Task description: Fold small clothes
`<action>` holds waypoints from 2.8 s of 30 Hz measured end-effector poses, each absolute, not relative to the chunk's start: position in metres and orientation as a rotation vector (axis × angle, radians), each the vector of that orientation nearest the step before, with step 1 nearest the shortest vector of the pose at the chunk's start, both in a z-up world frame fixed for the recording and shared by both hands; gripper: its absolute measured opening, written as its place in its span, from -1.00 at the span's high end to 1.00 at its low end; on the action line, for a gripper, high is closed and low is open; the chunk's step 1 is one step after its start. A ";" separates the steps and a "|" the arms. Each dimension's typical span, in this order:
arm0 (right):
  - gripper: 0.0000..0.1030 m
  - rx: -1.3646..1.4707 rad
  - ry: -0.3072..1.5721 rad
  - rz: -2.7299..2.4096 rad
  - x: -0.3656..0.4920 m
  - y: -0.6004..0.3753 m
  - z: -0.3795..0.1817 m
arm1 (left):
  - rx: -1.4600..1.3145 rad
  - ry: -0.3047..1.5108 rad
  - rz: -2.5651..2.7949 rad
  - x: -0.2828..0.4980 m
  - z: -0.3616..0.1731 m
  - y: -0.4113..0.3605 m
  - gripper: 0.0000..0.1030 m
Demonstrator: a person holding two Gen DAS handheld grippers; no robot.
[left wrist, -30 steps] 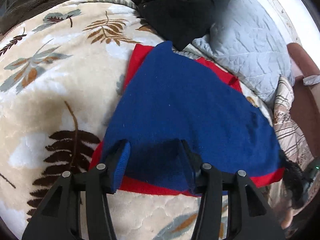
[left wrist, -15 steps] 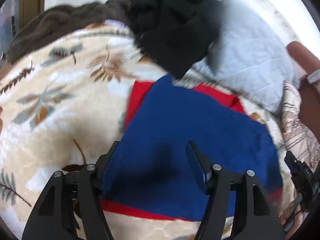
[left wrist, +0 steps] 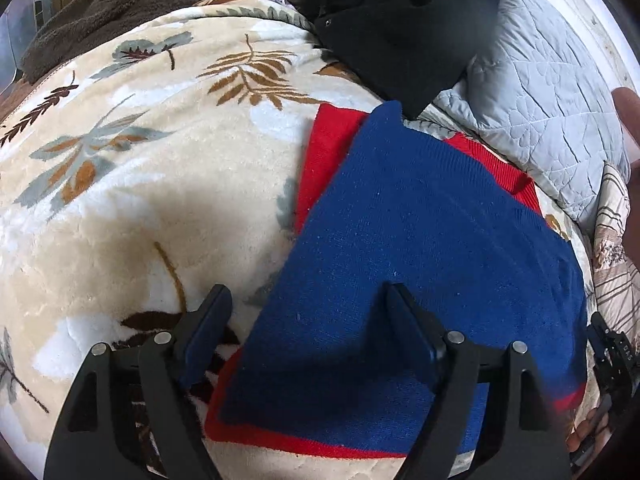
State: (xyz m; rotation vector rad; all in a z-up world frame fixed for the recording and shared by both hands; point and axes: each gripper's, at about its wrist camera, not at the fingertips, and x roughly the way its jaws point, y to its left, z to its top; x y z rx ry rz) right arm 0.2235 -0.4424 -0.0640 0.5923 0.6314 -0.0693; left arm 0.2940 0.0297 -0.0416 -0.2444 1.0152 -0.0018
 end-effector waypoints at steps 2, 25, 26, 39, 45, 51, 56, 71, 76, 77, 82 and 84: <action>0.34 0.631 0.641 -0.088 0.225 -0.450 -0.068 | -0.243 1.015 -0.001 0.293 -0.042 0.029 -0.57; 0.84 0.658 0.665 0.046 0.288 -0.447 -0.074 | -0.194 0.979 -0.129 0.344 -0.008 0.015 -0.56; 0.80 0.581 0.652 0.052 0.288 -0.438 -0.065 | -0.159 0.978 -0.107 0.348 -0.011 0.008 -0.56; 0.59 0.576 0.660 -0.079 0.269 -0.450 -0.061 | -0.150 1.000 -0.056 0.334 -0.023 0.014 -0.60; 0.58 0.475 0.696 0.024 0.261 -0.423 -0.056 | -0.197 0.982 -0.080 0.301 -0.026 0.014 -0.60; 0.47 0.444 0.763 -0.049 0.255 -0.434 -0.069 | -0.245 1.054 -0.057 0.298 -0.031 0.020 -0.62; 0.27 0.589 0.754 -0.017 0.225 -0.462 -0.067 | -0.301 0.982 -0.051 0.259 -0.006 0.031 -0.62; 0.38 0.543 0.790 -0.062 0.206 -0.455 -0.074 | -0.204 1.058 0.009 0.264 -0.038 0.027 -0.62; 0.37 0.378 0.718 -0.094 0.201 -0.433 -0.047 | -0.279 1.012 -0.017 0.260 -0.024 0.035 -0.62; 0.37 0.337 0.714 -0.108 0.202 -0.428 -0.044 | -0.283 0.995 -0.019 0.260 -0.021 0.035 -0.62; 0.37 0.239 0.719 -0.127 0.207 -0.414 -0.039 | -0.271 0.917 -0.043 0.255 -0.007 0.032 -0.62; 0.35 0.230 0.715 -0.123 0.206 -0.413 -0.039 | -0.261 0.913 -0.044 0.256 -0.008 0.030 -0.62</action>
